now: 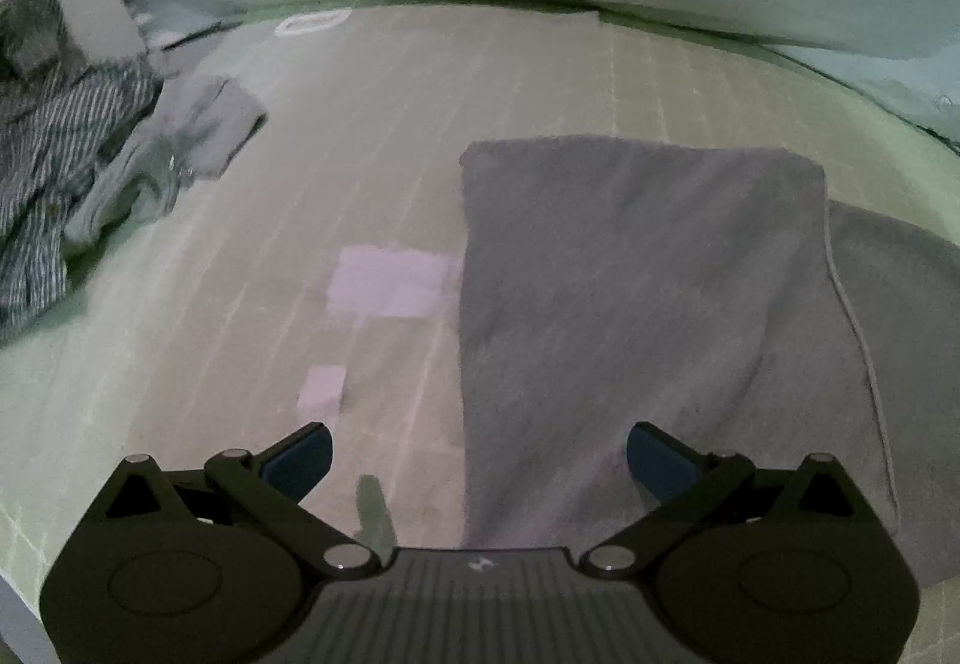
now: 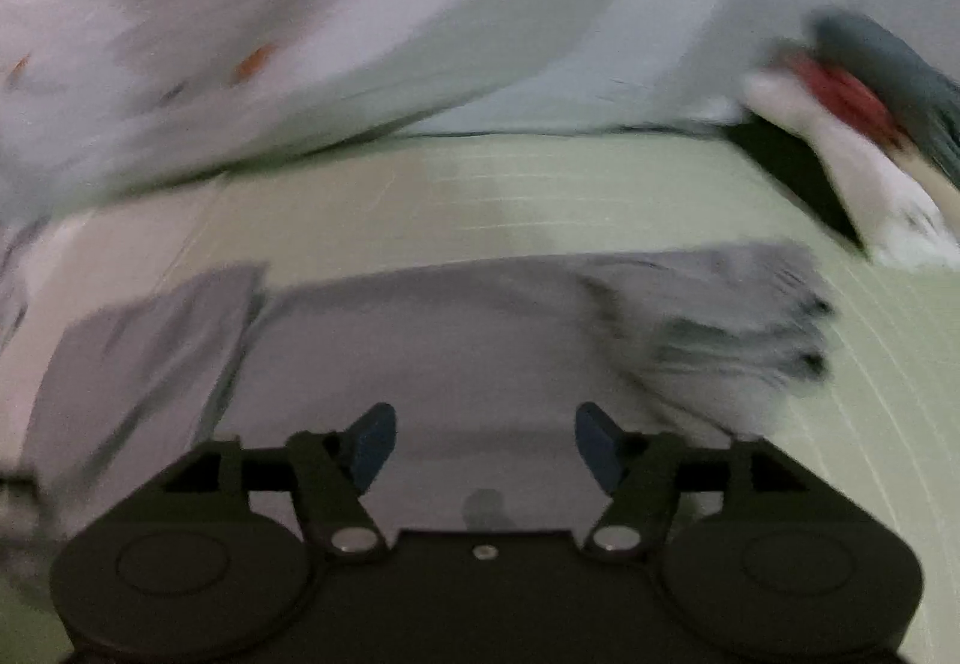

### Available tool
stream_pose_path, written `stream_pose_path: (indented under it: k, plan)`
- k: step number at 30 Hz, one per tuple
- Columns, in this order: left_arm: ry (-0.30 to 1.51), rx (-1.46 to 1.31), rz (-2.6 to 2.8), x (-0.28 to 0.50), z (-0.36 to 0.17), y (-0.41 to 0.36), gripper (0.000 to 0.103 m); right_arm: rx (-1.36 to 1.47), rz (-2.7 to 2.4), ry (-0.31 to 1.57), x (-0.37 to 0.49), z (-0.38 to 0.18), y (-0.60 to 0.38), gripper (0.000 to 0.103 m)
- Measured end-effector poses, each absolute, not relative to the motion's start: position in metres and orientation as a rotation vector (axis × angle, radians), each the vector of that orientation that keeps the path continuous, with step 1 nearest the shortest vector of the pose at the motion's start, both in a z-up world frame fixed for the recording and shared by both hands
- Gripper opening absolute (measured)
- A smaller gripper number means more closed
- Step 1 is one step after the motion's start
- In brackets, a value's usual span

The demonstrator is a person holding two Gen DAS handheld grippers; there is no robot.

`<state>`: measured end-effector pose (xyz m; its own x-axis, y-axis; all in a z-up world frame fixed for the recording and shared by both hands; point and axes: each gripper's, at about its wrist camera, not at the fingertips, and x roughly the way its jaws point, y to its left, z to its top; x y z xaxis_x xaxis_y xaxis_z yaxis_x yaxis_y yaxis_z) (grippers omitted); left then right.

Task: Fold clothes
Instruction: 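Grasp the sweatshirt end with the right gripper and fold it over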

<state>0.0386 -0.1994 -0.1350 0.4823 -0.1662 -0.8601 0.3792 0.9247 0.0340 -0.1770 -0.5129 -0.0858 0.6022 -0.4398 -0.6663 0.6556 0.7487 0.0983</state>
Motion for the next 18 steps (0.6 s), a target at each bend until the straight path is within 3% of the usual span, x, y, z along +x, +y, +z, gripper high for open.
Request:
stream_pose_path:
  k: [5, 9, 14, 18]
  plan:
    - [1.025, 0.230, -0.329, 0.040, -0.140, -0.199, 0.103, 0.630, -0.796, 0.569, -0.214, -0.088, -0.561, 0.083]
    - [1.020, 0.239, -0.334, 0.044, -0.140, -0.207, 0.103, 0.911, -0.868, 0.460, -0.238, -0.099, -0.598, 0.085]
    - [0.994, 0.284, -0.347, 0.049, -0.139, -0.224, 0.103, 1.067, -0.949, 0.396, -0.237, -0.117, -0.631, 0.085]
    - [0.988, 0.303, -0.343, 0.057, -0.141, -0.234, 0.103, 1.180, -1.019, 0.349, -0.228, -0.133, -0.657, 0.095]
